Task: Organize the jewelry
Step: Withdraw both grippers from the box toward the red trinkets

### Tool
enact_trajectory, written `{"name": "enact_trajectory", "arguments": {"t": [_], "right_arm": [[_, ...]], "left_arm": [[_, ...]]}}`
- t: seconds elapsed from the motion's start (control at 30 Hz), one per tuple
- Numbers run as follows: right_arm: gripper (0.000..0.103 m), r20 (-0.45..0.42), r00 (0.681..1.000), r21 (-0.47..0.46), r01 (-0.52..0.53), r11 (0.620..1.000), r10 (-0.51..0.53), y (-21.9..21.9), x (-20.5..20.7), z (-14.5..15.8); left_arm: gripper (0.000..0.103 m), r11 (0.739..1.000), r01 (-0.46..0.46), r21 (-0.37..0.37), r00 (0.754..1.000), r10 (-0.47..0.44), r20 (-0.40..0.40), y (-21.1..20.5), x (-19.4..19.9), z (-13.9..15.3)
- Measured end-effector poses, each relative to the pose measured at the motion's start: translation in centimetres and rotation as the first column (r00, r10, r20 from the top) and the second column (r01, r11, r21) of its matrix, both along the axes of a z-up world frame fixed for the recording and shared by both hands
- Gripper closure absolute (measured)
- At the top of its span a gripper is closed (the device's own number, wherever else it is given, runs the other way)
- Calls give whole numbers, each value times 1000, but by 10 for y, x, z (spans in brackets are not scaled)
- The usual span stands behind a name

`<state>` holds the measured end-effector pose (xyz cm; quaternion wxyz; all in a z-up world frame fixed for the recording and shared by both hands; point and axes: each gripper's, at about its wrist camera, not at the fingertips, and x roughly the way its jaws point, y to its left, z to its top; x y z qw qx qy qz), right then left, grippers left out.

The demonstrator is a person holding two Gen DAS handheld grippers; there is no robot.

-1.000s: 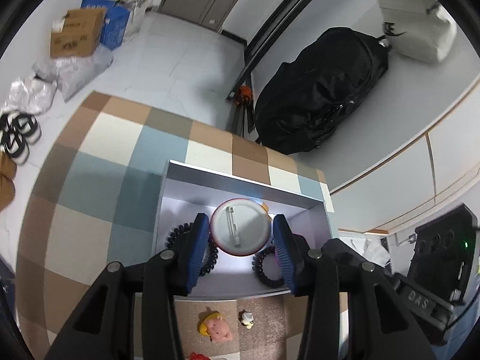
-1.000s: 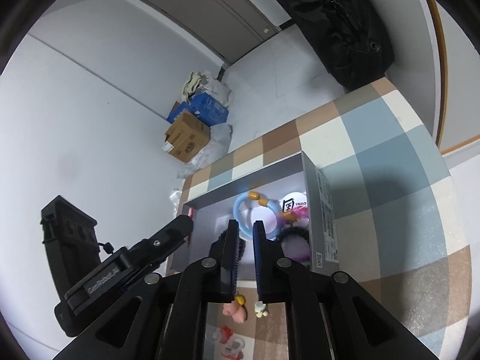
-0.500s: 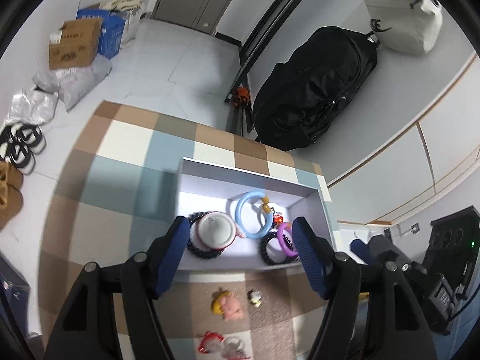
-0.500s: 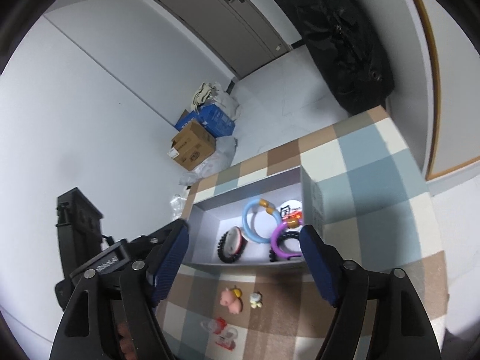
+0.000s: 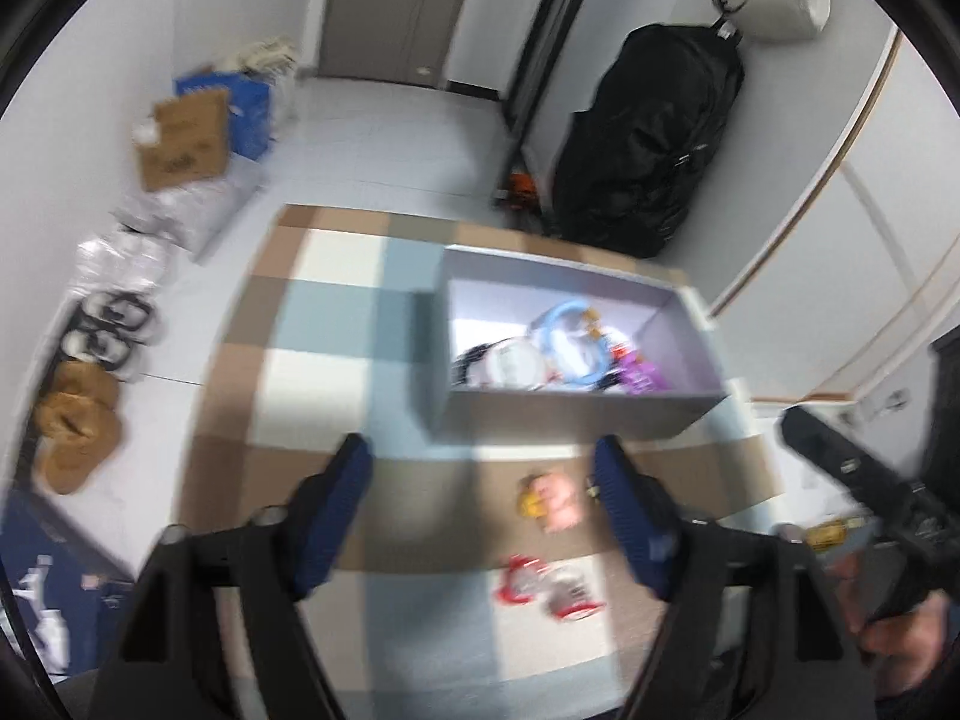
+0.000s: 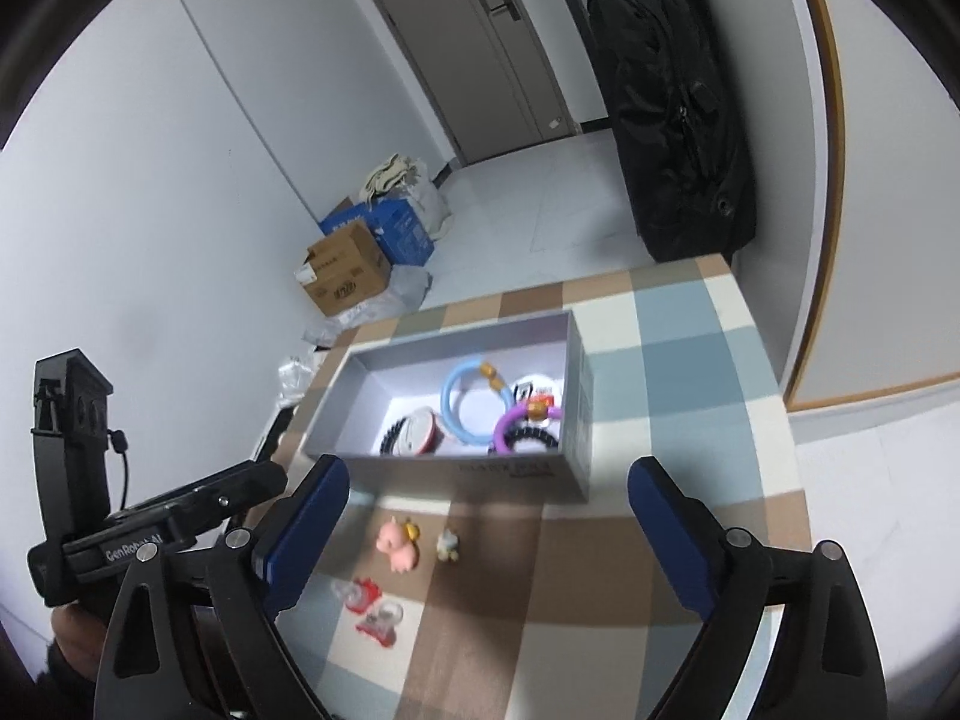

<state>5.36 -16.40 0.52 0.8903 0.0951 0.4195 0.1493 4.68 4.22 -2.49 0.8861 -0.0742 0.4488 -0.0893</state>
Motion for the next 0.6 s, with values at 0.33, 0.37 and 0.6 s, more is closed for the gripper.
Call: {"name": "enact_trajectory", "arguments": {"t": [0.33, 0.37, 0.6], "right_arm": [[8, -75, 997, 66, 5, 998, 0, 0, -17, -17], [8, -84, 996, 76, 14, 997, -8, -3, -19, -19], [8, -79, 997, 45, 4, 999, -1, -4, -28, -16]], "left_arm": [[20, 982, 20, 188, 997, -35, 75, -25, -23, -3], [20, 982, 21, 190, 996, -36, 77, -24, -24, -3], [20, 974, 7, 225, 995, -31, 100, -23, -32, 0]]}}
